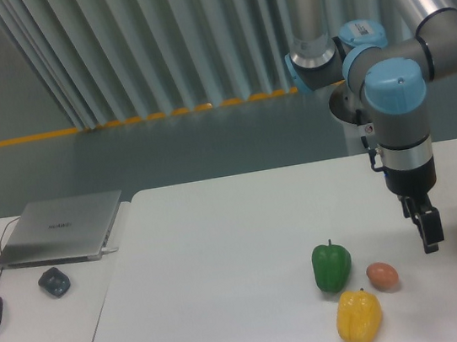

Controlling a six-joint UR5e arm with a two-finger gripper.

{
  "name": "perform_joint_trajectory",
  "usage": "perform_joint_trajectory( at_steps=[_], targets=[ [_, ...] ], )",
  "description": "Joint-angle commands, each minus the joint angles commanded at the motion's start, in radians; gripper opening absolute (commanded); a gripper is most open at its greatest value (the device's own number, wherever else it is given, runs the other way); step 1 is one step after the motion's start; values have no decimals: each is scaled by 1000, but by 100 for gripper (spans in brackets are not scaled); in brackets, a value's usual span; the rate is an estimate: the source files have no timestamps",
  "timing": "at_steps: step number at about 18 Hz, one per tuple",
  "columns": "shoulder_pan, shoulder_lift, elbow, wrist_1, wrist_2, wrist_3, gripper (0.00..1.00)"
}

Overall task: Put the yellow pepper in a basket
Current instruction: 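Move the open gripper over the yellow pepper and lower it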

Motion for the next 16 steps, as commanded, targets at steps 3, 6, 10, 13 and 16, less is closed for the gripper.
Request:
perform_joint_trajectory(
  at_steps=[3, 6, 10, 13, 16],
  targets=[
    [-26, -9, 9, 2, -3, -123, 100],
    [-80, -34, 14, 75, -2, -309, 100],
    [-135, -60, 29, 86, 0, -570, 100],
    [-158, -75, 31, 156, -17, -768, 100],
    [-178, -90, 32, 172, -18, -810, 100]
  ],
)
